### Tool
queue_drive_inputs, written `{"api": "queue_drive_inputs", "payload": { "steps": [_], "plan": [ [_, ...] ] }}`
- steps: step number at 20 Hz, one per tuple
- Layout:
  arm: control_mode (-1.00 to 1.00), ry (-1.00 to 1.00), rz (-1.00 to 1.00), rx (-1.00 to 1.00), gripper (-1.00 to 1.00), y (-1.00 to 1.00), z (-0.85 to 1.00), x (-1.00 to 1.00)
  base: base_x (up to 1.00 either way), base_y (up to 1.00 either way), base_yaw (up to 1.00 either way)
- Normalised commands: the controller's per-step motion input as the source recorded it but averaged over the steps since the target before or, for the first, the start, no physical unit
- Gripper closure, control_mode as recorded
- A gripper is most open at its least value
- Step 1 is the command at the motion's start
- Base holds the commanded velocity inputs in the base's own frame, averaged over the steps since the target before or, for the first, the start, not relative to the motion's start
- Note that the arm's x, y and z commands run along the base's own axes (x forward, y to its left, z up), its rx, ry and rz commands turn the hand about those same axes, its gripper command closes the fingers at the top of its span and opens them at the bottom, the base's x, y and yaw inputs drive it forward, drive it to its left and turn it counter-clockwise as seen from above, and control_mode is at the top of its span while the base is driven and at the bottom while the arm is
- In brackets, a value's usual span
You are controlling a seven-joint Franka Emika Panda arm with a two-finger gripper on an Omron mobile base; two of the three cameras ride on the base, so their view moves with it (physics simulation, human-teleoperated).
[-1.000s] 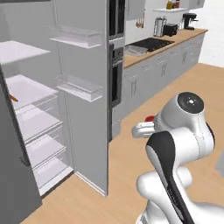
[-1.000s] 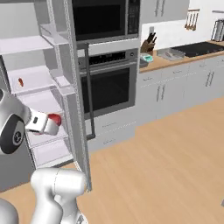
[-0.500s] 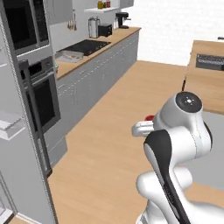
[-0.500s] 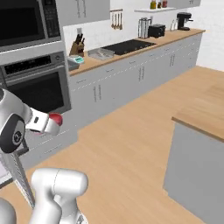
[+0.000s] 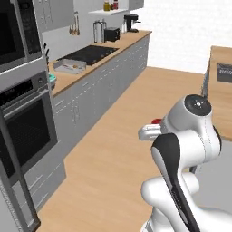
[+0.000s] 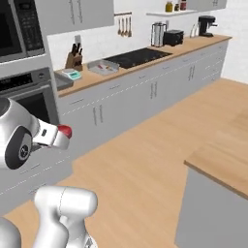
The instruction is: Place one carrot and one steak in each tupperware on the nearby counter, to pack two identical lunches.
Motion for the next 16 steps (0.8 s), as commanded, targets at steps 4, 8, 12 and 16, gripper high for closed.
{"api": "queue_drive_inputs", "payload": {
  "steps": [4,8,12,16],
  "plan": [
    [1.0,0.0,0.0,0.0,1.0,0.0,0.0,0.0,1.0,0.17,0.28],
    [1.0,0.0,0.0,0.0,1.0,0.0,0.0,0.0,1.0,-0.08,0.18],
    [1.0,0.0,0.0,0.0,1.0,0.0,0.0,0.0,1.0,-0.39,0.06],
    [1.0,0.0,0.0,0.0,1.0,0.0,0.0,0.0,1.0,-0.23,0.01]
  ]
}}
